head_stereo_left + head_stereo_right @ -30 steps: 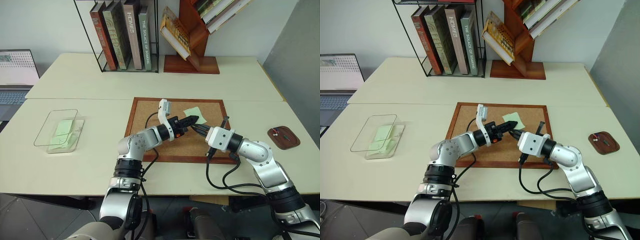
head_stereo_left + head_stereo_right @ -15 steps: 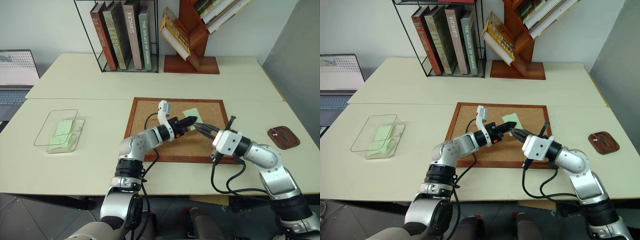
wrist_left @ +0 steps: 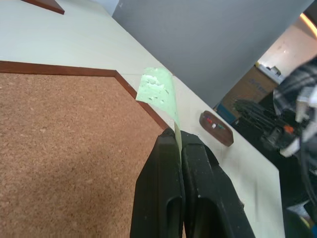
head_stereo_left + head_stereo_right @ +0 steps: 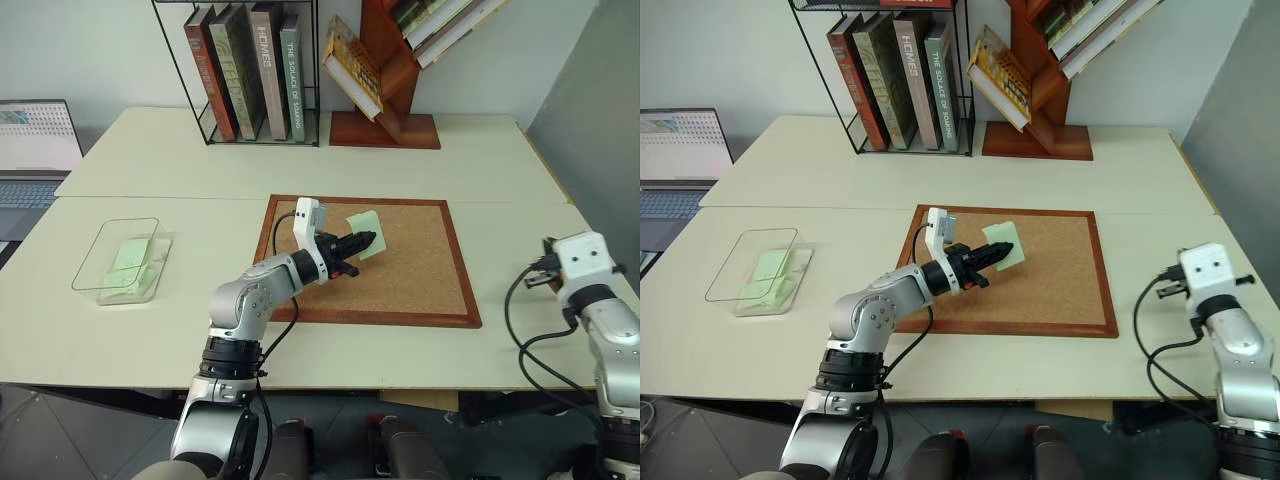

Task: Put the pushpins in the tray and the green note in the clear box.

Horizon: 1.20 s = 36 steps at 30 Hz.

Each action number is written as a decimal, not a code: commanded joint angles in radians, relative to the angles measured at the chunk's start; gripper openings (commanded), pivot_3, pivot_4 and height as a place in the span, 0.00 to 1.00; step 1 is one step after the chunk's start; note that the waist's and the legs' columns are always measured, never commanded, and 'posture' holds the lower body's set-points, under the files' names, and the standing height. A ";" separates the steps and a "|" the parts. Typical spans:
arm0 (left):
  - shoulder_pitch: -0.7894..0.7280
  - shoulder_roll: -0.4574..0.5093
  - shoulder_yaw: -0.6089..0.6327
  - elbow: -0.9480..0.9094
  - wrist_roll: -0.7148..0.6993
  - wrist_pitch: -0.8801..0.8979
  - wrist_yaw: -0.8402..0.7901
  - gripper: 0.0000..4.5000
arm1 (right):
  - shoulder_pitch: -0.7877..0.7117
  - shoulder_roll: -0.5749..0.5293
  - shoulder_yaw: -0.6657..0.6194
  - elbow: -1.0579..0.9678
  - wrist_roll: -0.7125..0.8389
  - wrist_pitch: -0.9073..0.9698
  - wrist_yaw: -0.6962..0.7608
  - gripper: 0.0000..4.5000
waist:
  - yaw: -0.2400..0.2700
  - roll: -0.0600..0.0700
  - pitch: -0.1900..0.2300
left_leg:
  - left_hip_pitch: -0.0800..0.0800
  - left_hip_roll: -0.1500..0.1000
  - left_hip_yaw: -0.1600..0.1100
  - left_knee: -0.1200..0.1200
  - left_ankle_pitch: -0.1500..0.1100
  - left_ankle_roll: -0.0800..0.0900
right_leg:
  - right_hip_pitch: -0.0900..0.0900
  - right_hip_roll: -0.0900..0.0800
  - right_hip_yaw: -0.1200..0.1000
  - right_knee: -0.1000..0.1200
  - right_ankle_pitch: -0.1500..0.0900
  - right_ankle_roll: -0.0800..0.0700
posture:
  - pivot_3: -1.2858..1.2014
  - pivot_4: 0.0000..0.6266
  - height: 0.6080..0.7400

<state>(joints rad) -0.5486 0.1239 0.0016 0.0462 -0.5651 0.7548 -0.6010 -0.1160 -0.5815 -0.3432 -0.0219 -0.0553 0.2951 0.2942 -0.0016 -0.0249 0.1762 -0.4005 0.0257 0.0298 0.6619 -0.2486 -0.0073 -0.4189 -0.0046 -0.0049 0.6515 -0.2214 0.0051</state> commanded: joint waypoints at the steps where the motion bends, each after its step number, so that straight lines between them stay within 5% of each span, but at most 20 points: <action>1: 0.016 0.004 -0.050 -0.061 0.033 -0.053 -0.016 0.00 | -0.038 -0.028 -0.048 0.080 0.014 0.047 -0.035 0.00 | -0.001 0.000 0.000 | 0.000 0.000 0.000 0.000 0.000 0.000 | 0.000 0.000 0.001 0.000 0.000 0.000 | 0.52 0.24 1.00; 7: 0.043 0.006 -0.071 -0.085 0.040 -0.064 -0.012 0.00 | -0.076 -0.030 -0.038 0.161 0.033 0.105 -0.030 0.00 | -0.003 0.000 0.000 | 0.000 0.001 0.001 -0.001 0.000 0.000 | -0.001 0.002 0.006 0.000 0.000 0.000 | 0.52 0.24 1.00; 27: 0.039 0.008 -0.067 -0.087 0.035 -0.062 -0.003 0.00 | -0.136 -0.037 -0.078 0.177 0.115 0.090 -0.042 0.95 | -0.006 0.001 0.000 | 0.000 -0.001 0.004 -0.001 0.000 0.000 | -0.001 0.007 0.021 -0.001 0.002 0.003 | 0.52 0.24 1.00; 36: 0.000 0.071 0.023 -0.165 0.069 -0.069 0.110 0.00 | -0.093 -0.025 -0.047 -0.076 0.292 -0.045 0.177 0.95 | -0.011 0.001 0.000 | 0.000 0.000 0.003 -0.001 0.000 0.000 | -0.001 0.009 0.022 -0.001 0.002 0.003 | 0.52 0.24 1.00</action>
<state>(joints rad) -0.5210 0.1700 -0.0305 -0.0428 -0.5082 0.7102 -0.5443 -0.2048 -0.6103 -0.4048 0.0103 0.1577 0.2957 0.3919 -0.0131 -0.0243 0.1760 -0.4003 0.0261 0.0329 0.6613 -0.2487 -0.0070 -0.4198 0.0053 0.0168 0.6507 -0.2195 0.0085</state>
